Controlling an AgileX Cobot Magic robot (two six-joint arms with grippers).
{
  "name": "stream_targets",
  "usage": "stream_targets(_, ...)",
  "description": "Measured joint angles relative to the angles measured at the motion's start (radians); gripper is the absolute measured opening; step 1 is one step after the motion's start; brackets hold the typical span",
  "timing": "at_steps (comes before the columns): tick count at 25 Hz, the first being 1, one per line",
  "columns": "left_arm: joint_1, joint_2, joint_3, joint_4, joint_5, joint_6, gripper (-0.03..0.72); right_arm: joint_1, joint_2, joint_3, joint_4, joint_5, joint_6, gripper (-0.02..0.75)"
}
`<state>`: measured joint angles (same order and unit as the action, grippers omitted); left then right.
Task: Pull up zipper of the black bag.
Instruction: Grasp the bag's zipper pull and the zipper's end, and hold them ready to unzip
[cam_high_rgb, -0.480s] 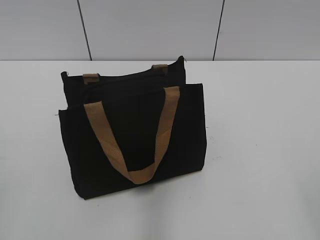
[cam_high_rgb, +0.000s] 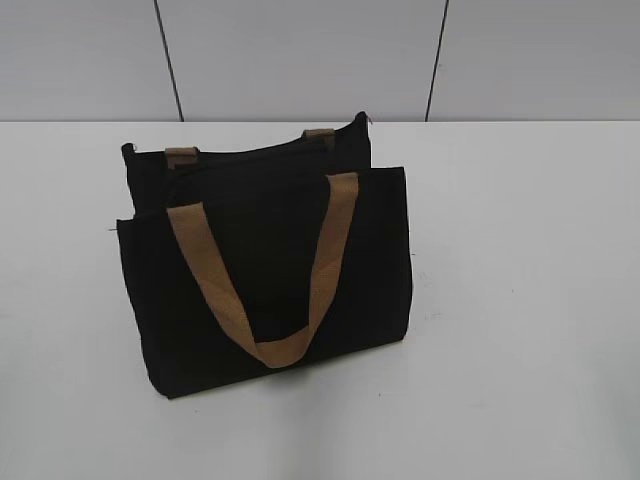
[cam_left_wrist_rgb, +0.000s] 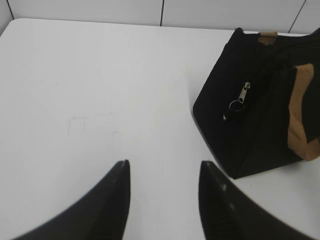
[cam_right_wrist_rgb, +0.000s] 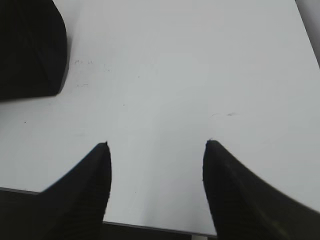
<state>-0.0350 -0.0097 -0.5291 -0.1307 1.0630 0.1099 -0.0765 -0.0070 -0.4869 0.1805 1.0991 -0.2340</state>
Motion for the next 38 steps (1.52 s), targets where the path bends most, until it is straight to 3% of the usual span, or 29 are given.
stream_targets(21, 0.0, 0.0, 0.0, 0.002, 0.0, -0.008, 0.351, 0.0, 0.0, 0.0, 0.0, 0.0, 0.0, 0.454)
stream_targets(26, 0.0, 0.0, 0.0, 0.131, -0.002, -0.195, 0.501, 0.0, 0.0, 0.0, 0.0, 0.0, 0.0, 0.454)
stream_targets(30, 0.0, 0.0, 0.0, 0.16, -0.002, -0.236, 0.577, 0.0, 0.0, 0.0, 0.0, 0.0, 0.0, 0.454)
stream_targets(35, 0.0, 0.0, 0.0, 0.142, -0.003, -0.156, 0.582, 0.0, 0.0, 0.0, 0.0, 0.0, 0.0, 0.454)
stream_targets(38, 0.0, 0.0, 0.0, 0.131, -0.003, -0.03, 0.575, 0.0, 0.0, 0.0, 0.0, 0.0, 0.0, 0.454)
